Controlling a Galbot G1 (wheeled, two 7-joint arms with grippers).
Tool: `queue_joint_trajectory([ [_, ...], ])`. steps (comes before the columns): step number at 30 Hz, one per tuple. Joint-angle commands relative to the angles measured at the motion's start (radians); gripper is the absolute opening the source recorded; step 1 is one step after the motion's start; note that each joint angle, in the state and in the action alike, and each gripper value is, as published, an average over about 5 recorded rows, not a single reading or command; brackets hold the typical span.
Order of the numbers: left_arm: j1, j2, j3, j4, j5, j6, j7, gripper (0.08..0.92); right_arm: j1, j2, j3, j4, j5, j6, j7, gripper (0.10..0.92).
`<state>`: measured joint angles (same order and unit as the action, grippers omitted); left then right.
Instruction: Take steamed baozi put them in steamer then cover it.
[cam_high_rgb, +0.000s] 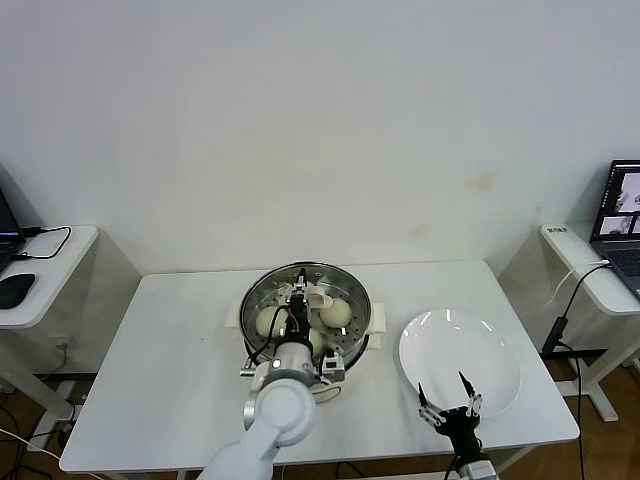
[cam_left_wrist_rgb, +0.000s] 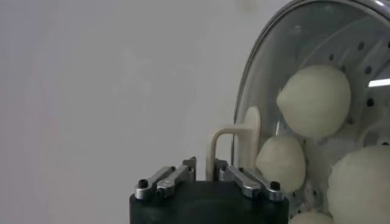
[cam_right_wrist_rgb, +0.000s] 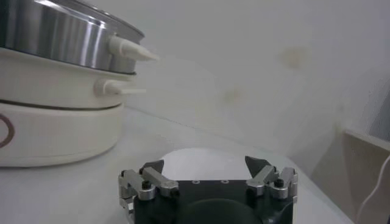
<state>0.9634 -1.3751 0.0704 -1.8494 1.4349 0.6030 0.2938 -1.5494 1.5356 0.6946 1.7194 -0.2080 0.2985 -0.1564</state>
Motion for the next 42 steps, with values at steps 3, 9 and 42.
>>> queue_joint_trajectory([
  [3,0.122,0.078,-0.044,-0.169,-0.103,-0.006,-0.052,0.477,-0.006,-0.003,0.0,0.003,-0.001,0.001,0.0,0.823],
  [9,0.246,0.164,-0.113,-0.339,-0.365,-0.036,-0.166,0.65,-0.012,-0.008,-0.001,0.003,0.002,0.007,0.002,0.823],
  [42,0.815,0.053,-0.62,-0.196,-1.62,-0.833,-0.579,0.823,-0.158,-0.206,-0.045,0.117,0.316,-0.039,-0.031,0.823],
])
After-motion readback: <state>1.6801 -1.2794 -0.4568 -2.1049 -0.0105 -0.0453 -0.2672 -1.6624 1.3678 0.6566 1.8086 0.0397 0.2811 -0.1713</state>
